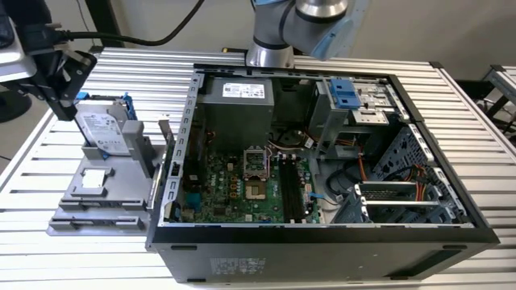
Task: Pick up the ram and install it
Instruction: 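Reach for the ram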
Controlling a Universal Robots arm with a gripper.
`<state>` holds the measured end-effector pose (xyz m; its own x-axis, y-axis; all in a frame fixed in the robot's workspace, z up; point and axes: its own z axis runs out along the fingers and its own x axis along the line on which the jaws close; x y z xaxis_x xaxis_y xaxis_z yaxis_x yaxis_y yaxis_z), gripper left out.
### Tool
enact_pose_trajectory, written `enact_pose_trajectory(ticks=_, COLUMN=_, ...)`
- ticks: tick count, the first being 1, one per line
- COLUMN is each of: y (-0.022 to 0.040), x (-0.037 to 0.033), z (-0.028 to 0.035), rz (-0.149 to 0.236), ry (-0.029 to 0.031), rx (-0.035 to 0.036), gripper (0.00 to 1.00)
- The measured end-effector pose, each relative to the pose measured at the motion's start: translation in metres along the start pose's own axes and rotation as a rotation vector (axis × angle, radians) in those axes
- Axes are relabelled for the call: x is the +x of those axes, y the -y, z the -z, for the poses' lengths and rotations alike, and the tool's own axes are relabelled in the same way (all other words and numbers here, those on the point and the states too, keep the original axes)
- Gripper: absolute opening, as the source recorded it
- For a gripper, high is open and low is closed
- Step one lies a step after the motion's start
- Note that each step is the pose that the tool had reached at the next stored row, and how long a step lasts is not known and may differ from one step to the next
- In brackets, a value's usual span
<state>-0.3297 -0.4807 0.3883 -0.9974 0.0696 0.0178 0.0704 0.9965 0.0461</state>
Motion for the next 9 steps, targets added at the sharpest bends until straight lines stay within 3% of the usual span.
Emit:
enact_pose_trajectory(ticks=6, y=0.0223, x=-0.0006, z=0.0001, rz=0.000, ry=0.0000, rx=0.0000, gripper=0.00)
enact_pose_trajectory(ticks=9, y=0.0290, x=0.0000, z=-0.0001, rz=0.000, ry=0.0002, rx=0.0000, gripper=0.00)
